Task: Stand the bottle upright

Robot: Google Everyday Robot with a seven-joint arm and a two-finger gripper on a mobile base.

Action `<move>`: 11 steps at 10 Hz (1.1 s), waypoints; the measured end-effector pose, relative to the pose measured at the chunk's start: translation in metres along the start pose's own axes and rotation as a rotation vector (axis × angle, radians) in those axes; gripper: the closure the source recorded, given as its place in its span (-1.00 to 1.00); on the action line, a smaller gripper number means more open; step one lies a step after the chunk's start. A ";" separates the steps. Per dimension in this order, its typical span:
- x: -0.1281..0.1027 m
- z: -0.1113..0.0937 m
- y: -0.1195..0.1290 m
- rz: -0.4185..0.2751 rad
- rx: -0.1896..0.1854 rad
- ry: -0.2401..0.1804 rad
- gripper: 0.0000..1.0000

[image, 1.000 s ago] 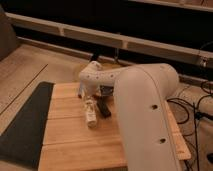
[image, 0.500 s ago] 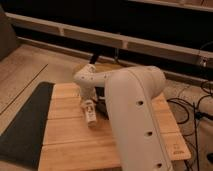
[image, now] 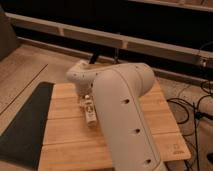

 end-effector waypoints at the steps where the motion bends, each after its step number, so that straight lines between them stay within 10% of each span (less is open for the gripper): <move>1: -0.004 -0.001 0.007 -0.020 0.010 0.003 -0.30; 11: -0.013 -0.014 0.067 -0.157 0.075 0.037 -0.30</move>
